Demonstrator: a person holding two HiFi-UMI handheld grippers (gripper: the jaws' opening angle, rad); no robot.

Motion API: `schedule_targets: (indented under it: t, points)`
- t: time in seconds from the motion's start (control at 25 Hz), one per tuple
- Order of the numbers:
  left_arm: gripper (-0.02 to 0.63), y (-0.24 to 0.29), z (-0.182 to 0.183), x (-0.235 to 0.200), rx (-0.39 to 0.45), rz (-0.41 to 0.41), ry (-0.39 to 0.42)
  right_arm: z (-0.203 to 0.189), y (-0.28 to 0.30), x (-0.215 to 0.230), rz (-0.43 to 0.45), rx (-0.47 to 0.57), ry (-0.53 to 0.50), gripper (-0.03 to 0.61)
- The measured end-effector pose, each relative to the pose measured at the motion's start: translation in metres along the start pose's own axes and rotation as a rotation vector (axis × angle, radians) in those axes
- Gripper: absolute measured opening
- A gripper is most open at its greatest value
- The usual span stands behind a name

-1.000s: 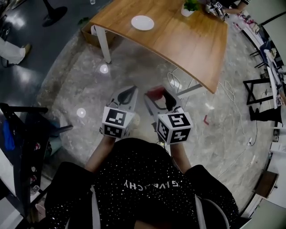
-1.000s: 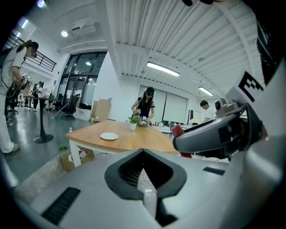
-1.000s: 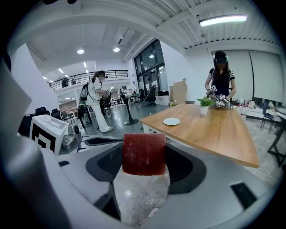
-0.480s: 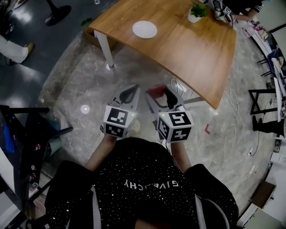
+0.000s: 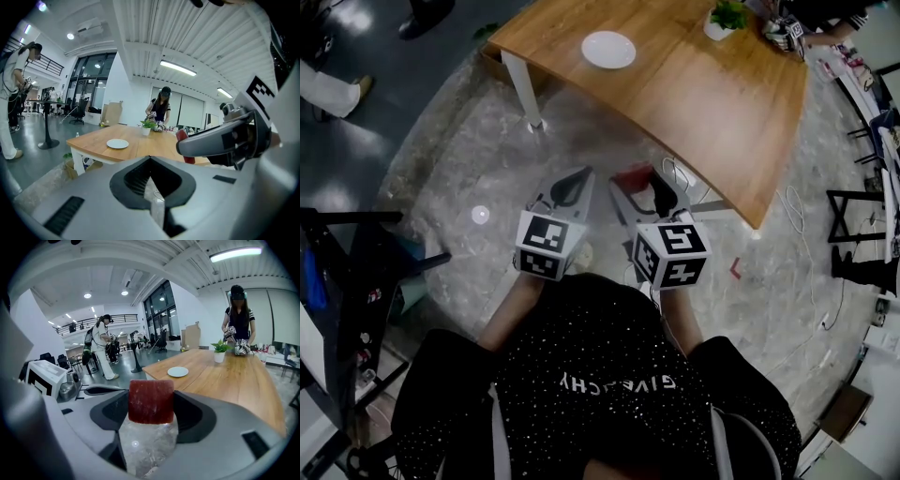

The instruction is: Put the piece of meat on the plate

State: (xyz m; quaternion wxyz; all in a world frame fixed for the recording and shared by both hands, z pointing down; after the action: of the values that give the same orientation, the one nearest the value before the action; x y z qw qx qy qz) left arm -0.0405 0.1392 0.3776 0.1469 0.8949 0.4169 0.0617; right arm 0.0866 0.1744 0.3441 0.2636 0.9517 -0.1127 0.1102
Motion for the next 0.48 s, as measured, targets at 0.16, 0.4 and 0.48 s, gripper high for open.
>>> schedule_targets:
  t: [0.16,0.4,0.48]
  points:
    - [0.008,-0.002,0.005,0.003,0.002,-0.001,0.007,0.001,-0.003,0.001,-0.003,0.015,-0.005,0.296]
    - [0.008,-0.005,0.009,0.007,0.022,0.012,0.018,0.002,-0.012,0.000,0.003,0.027,-0.016,0.296]
    - [0.008,-0.007,0.011,0.008,0.025,0.018,0.022,0.003,-0.013,0.000,0.005,0.034,-0.013,0.296]
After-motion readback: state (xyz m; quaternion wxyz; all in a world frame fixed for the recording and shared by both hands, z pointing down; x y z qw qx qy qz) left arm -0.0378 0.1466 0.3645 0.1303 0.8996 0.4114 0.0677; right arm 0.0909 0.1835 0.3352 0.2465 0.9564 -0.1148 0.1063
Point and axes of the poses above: the fingertips, and each gripper's own axes: y forward along the fingers, x to its right, z out of its top, the point moved 7 cm from there along -y, backward along the fingers, and after that the axes turned 9 degrees about y, right-handed, at the moved point
